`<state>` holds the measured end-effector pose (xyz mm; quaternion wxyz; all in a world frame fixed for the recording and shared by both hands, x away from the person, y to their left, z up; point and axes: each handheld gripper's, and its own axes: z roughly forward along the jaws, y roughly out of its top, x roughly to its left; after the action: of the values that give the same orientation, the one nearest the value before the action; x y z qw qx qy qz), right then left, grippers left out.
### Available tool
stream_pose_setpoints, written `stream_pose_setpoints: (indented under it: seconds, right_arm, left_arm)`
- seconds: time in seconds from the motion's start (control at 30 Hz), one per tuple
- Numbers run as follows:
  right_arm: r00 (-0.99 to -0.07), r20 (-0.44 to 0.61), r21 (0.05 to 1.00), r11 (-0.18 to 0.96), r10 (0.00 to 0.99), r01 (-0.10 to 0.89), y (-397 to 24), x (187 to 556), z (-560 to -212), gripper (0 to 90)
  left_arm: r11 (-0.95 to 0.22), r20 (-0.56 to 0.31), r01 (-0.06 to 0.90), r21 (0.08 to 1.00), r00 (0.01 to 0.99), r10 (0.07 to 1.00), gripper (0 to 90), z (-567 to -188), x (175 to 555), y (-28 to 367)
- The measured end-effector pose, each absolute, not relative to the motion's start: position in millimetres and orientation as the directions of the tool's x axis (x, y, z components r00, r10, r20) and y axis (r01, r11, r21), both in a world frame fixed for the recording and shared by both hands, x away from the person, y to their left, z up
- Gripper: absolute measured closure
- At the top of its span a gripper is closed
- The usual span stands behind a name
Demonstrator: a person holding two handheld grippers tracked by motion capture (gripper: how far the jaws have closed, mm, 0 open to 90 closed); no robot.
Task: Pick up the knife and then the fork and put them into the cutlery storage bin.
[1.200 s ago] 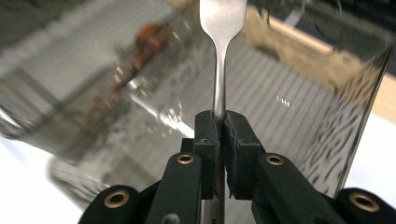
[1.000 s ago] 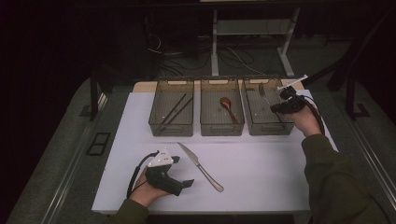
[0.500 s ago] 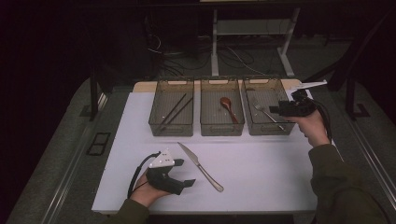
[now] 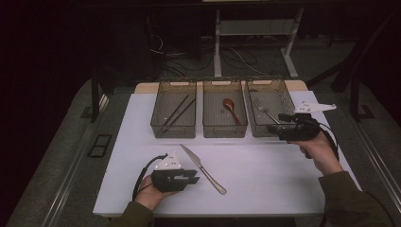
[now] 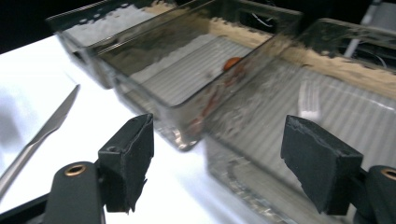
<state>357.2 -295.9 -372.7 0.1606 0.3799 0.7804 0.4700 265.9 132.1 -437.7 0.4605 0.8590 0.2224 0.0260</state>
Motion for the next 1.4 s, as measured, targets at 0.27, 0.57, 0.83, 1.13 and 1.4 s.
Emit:
stream_pose_setpoints:
  seconds: [0.27,0.57,0.83,1.13,1.4]
  right_arm:
    - [-0.699,0.097,0.867,0.285,0.708,0.408,-277.8,325.2,-387.7,18.8]
    - [-0.722,0.092,0.862,0.309,0.685,0.403,-273.7,301.5,-406.4,18.3]
    - [-0.729,0.086,0.853,0.328,0.679,0.406,-271.2,298.9,-412.2,18.3]
    - [-0.740,0.072,0.845,0.353,0.668,0.401,-270.7,297.5,-414.0,18.3]
    - [-0.767,0.104,0.821,0.381,0.633,0.425,-269.2,299.9,-412.4,18.3]
  left_arm:
    - [-0.546,-0.137,0.332,0.770,0.920,0.366,89.0,-440.2,266.9,114.7]
    - [-0.623,-0.098,0.290,0.727,0.941,0.323,89.1,-449.9,271.7,89.5]
    - [-0.606,-0.102,0.286,0.742,0.942,0.320,89.2,-452.4,279.2,71.1]
    - [-0.627,-0.063,0.253,0.737,0.949,0.309,89.2,-453.3,291.2,53.1]
    - [-0.561,-0.115,0.288,0.776,0.939,0.323,83.8,-446.1,290.2,60.7]
